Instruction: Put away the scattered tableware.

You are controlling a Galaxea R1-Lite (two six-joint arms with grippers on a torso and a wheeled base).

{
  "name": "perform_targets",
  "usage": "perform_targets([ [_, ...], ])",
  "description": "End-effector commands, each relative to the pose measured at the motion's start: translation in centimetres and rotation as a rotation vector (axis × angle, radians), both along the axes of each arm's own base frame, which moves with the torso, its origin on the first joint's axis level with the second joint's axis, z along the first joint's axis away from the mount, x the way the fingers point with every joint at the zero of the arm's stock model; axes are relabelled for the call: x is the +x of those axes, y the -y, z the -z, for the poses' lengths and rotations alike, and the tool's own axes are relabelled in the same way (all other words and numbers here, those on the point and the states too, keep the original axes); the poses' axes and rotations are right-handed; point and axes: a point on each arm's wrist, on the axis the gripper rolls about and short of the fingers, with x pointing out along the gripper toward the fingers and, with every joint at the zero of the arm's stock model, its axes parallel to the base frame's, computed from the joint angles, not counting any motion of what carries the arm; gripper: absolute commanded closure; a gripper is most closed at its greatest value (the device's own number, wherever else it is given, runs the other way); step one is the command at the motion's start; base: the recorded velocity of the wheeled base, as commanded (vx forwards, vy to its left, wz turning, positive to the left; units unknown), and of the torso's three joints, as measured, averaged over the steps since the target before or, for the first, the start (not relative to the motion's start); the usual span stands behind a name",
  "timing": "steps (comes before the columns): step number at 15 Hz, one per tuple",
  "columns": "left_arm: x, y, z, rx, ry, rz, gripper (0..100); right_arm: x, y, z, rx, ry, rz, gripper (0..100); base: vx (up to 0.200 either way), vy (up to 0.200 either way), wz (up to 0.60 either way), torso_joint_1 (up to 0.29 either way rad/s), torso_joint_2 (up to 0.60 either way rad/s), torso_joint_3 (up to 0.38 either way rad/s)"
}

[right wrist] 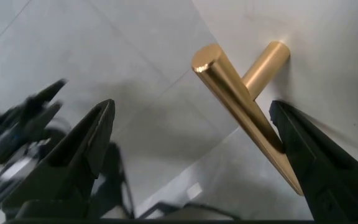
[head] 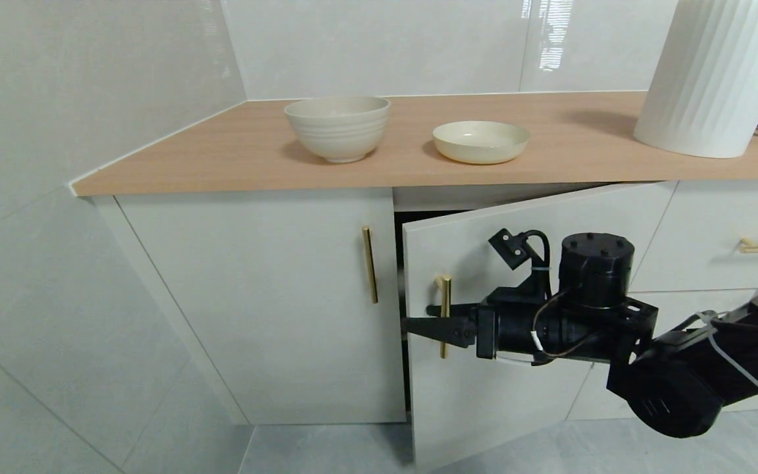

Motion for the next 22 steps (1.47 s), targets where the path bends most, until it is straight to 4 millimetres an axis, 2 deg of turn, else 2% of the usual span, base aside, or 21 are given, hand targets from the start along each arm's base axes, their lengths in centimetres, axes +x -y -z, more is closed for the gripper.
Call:
perform_targets([
  [1, 0.0, 0.0, 0.0, -0.001, 0.0, -0.001, 0, -1.2, 0.8, -1.2, 0.018, 0.022, -0.017, 0, 0.0, 0.0, 0.0, 0.0, 0.0, 0.0],
  [4, 0.0, 0.0, 0.0, 0.001, 0.0, -0.001, 0, -1.9, 1.2, -0.2, -0.007, -0.01, -0.02, 0, 0.0, 0.0, 0.0, 0.0, 0.0, 0.0],
  [9, 0.0, 0.0, 0.0, -0.001, 0.0, -0.001, 0, -3.5, 2.2, -0.2, -0.009, -0.028, -0.124, 0, 0.0, 0.0, 0.0, 0.0, 0.0, 0.0],
  [12, 0.0, 0.0, -0.2, 0.038, 0.006, 0.003, 0, -3.7, 2.3, 0.2, -0.024, -0.017, -0.134, 0, 0.0, 0.0, 0.0, 0.0, 0.0, 0.0],
  [13, -0.3, 0.0, -1.0, 0.038, 0.033, 0.023, 0, -3.9, 2.2, 0.3, -0.027, -0.006, -0.143, 0, 0.0, 0.0, 0.0, 0.0, 0.0, 0.0],
  [15, -0.8, 0.3, -6.1, 0.04, 0.043, 0.155, 0, -4.3, 2.0, 0.5, -0.037, 0.003, -0.156, 0, 0.0, 0.0, 0.0, 0.0, 0.0, 0.0],
  [17, 1.2, 0.5, -10.5, 0.032, -0.037, 0.271, 0, -4.5, 2.2, 0.6, -0.038, 0.004, -0.156, 0, 0.0, 0.0, 0.0, 0.0, 0.0, 0.0],
  [18, 2.4, 0.6, -11.8, 0.026, -0.073, 0.321, 0, -4.5, 2.2, 0.6, -0.037, 0.005, -0.156, 0, 0.0, 0.0, 0.0, 0.0, 0.0, 0.0],
  [20, 7.1, 1.0, -15.2, 0.015, -0.178, 0.48, 0, -4.7, 2.4, 0.9, -0.038, 0.004, -0.153, 0, 0.0, 0.0, 0.0, 0.0, 0.0, 0.0],
  [22, 11.6, 1.3, -15.7, 0.049, -0.235, 0.542, 0, -4.9, 2.6, 1.0, -0.026, 0.023, -0.149, 0, 0.0, 0.0, 0.0, 0.0, 0.0, 0.0],
])
